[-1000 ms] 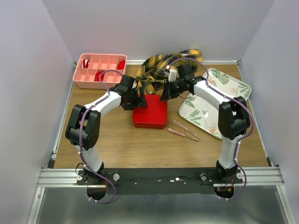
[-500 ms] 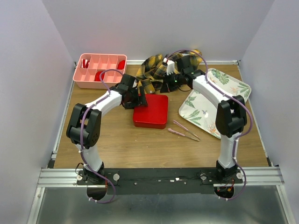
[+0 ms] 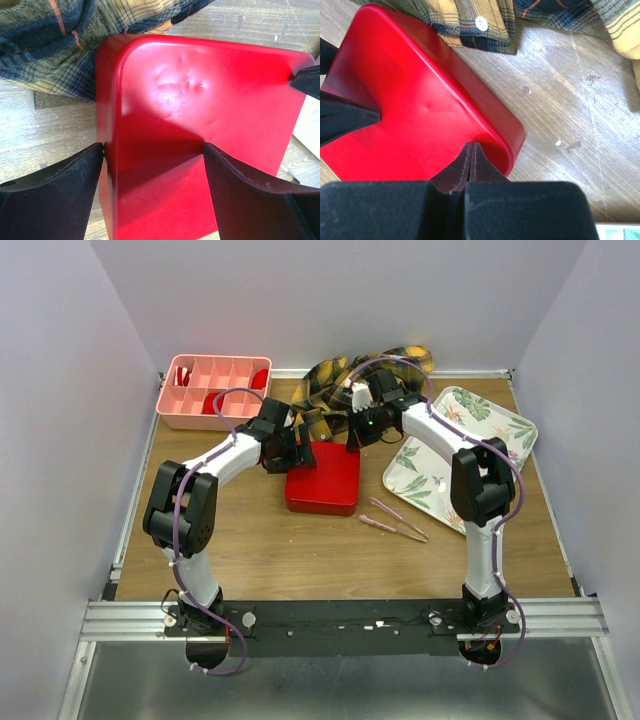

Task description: Pack the cookies

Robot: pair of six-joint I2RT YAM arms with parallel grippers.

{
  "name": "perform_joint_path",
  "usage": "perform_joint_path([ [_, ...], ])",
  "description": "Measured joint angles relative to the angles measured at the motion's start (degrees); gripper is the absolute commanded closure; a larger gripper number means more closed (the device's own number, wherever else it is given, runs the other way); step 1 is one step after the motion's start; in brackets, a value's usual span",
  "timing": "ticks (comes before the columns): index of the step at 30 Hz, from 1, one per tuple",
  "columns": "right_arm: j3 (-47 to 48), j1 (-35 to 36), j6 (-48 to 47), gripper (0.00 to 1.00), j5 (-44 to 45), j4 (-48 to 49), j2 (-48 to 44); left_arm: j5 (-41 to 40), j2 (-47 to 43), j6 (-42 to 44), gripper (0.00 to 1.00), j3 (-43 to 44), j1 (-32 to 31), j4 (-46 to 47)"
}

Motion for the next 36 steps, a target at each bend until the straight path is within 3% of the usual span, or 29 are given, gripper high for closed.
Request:
perform_joint_path([
  [8, 0.1, 0.0, -0.3, 0.99, 0.1, -0.2, 0.0, -0.7, -0.6, 0.3, 0.16, 3.4, 1.9, -2.1],
  [14, 0.1, 0.0, -0.3, 0.99, 0.1, -0.2, 0.0, -3.4, -4.0, 0.9, 0.39, 7.2, 2.5, -3.4],
  [21, 0.1, 0.0, -0.3, 0.99, 0.1, -0.2, 0.0, -2.6, -6.1, 1.4, 0.82, 7.3, 2.0, -2.5],
  [27, 0.1, 0.0, -0.4, 0.99, 0.1, -0.2, 0.0, -0.5, -4.6, 1.5, 0.99, 9.3, 0.5, -2.6],
  [36, 0.1, 0.0, -0.7, 0.99, 0.2, -0.2, 0.0, -1.8, 5.6, 1.7, 1.00, 11.5, 0.0, -4.5],
])
